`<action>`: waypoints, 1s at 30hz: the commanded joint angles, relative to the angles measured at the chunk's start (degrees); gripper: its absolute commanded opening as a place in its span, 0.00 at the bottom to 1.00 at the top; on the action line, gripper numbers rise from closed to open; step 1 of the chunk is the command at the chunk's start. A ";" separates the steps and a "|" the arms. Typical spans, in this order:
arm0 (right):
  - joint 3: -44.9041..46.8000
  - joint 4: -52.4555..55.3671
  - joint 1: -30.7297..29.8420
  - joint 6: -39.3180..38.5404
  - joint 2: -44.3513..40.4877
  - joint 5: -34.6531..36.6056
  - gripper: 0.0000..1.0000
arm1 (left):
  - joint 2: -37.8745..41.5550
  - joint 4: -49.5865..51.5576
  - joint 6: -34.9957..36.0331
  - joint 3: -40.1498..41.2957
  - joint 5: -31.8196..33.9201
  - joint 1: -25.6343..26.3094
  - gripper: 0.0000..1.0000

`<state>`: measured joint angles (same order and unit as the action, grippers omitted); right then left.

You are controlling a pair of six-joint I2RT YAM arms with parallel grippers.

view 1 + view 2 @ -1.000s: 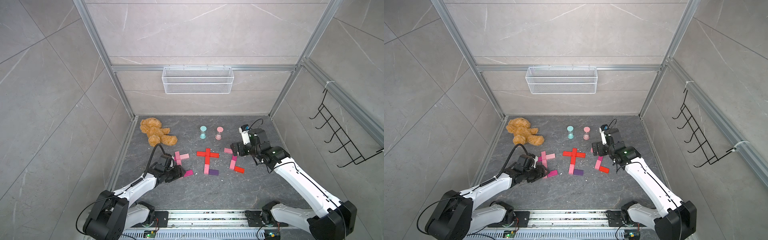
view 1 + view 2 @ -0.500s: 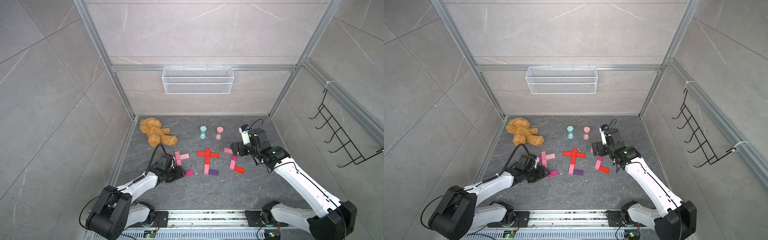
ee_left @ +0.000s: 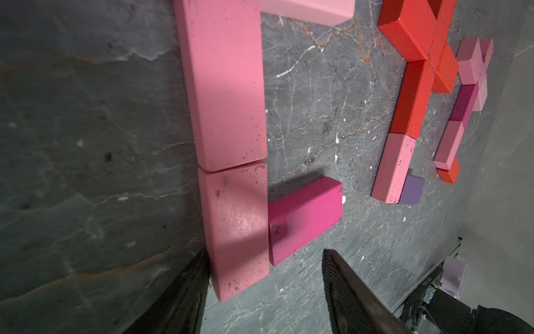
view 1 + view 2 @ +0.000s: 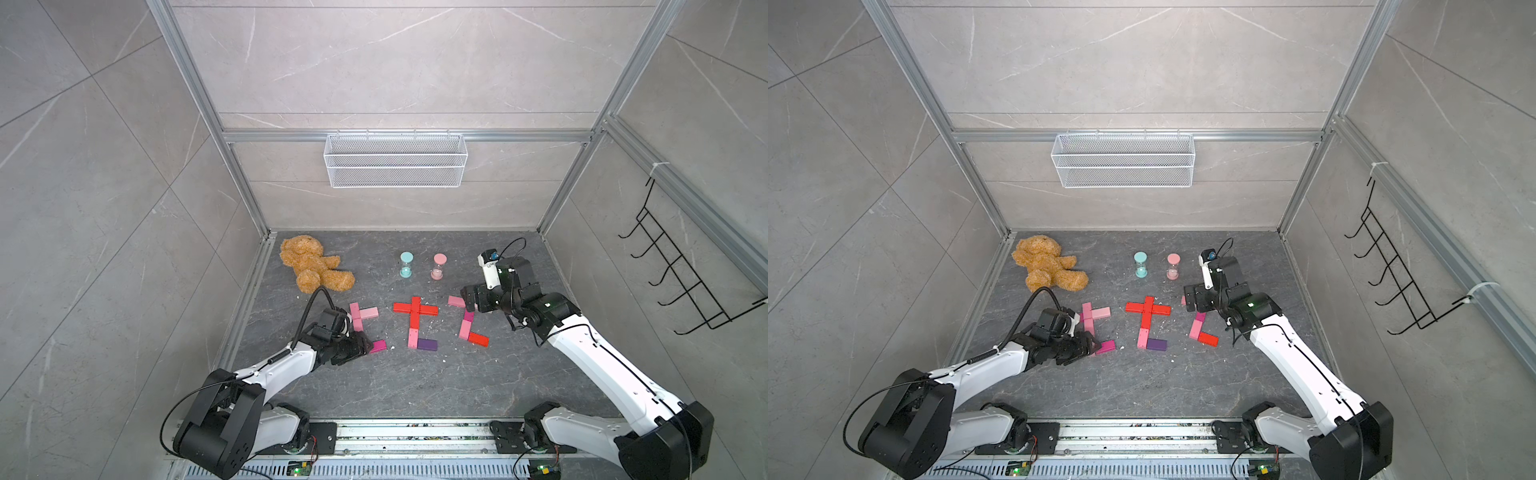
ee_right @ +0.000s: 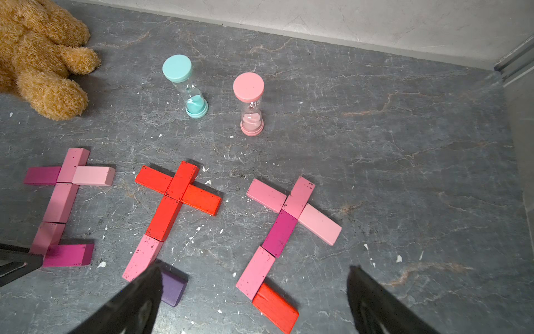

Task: Assemble the letter t with building blocks
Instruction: Adjust the building block at the center of the board.

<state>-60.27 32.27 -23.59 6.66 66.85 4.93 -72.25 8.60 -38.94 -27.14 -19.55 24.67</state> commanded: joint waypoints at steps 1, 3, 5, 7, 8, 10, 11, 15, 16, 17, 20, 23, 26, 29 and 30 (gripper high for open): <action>0.14 -0.98 -0.14 0.07 -0.37 0.21 1.00 | -0.87 -0.25 1.23 -1.31 -1.02 -0.41 0.65; 0.13 -0.90 -0.14 0.02 -0.34 0.28 1.00 | -1.01 -0.24 1.35 -1.41 -1.01 -0.41 0.65; 0.22 -0.82 -0.13 0.03 -0.37 0.34 1.00 | -1.27 -0.25 1.44 -1.55 -1.10 -0.41 0.65; 0.23 -0.81 -0.14 0.07 -0.43 0.34 1.00 | -1.45 -0.17 1.41 -1.61 -1.10 -0.41 0.65; 0.23 -0.72 -0.14 0.04 -0.47 0.34 1.00 | -1.49 -0.16 1.41 -1.59 -1.10 -0.41 0.65; 0.13 -0.72 -0.18 0.03 -0.49 0.34 1.00 | -1.36 -0.06 1.32 -1.49 -0.93 -0.41 0.65; 0.08 -0.77 -0.13 -0.03 -0.48 0.34 1.00 | -1.32 -0.08 1.36 -1.46 -0.96 -0.41 0.66; 0.12 -0.77 -0.09 -0.04 -0.45 0.34 1.00 | -0.69 0.65 1.24 -1.60 -0.72 -0.40 0.66; 0.13 -0.80 -0.13 -0.06 -0.45 0.34 1.00 | -0.34 1.30 1.24 -1.55 -0.29 -0.41 0.66; 0.14 -0.81 -0.14 -0.03 -0.41 0.29 1.00 | -0.06 1.88 1.30 -1.64 0.14 -0.40 0.67; 0.04 -0.89 -0.14 -0.06 -0.34 0.12 1.00 | 2.43 5.39 2.04 -2.41 2.80 -0.41 0.71; -0.06 -1.07 -0.14 0.00 -0.18 0.15 1.00 | 6.76 9.98 3.55 -3.79 6.85 -0.40 0.75; 0.07 -1.87 -0.12 0.60 -0.14 1.47 1.00 | 11.40 15.53 5.88 -6.21 12.74 -0.45 0.76; 1.06 -4.26 -0.14 1.87 0.10 3.26 1.00 | 16.23 19.93 7.72 -7.54 21.81 -0.58 0.78; 1.58 -5.38 -0.14 2.28 0.28 4.35 1.00 | 18.11 20.77 8.19 -7.35 25.77 -0.58 0.79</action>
<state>-60.01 30.00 -23.59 7.20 66.85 6.46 -57.84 23.29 -33.98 -32.80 -5.02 24.47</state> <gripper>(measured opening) 0.994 0.787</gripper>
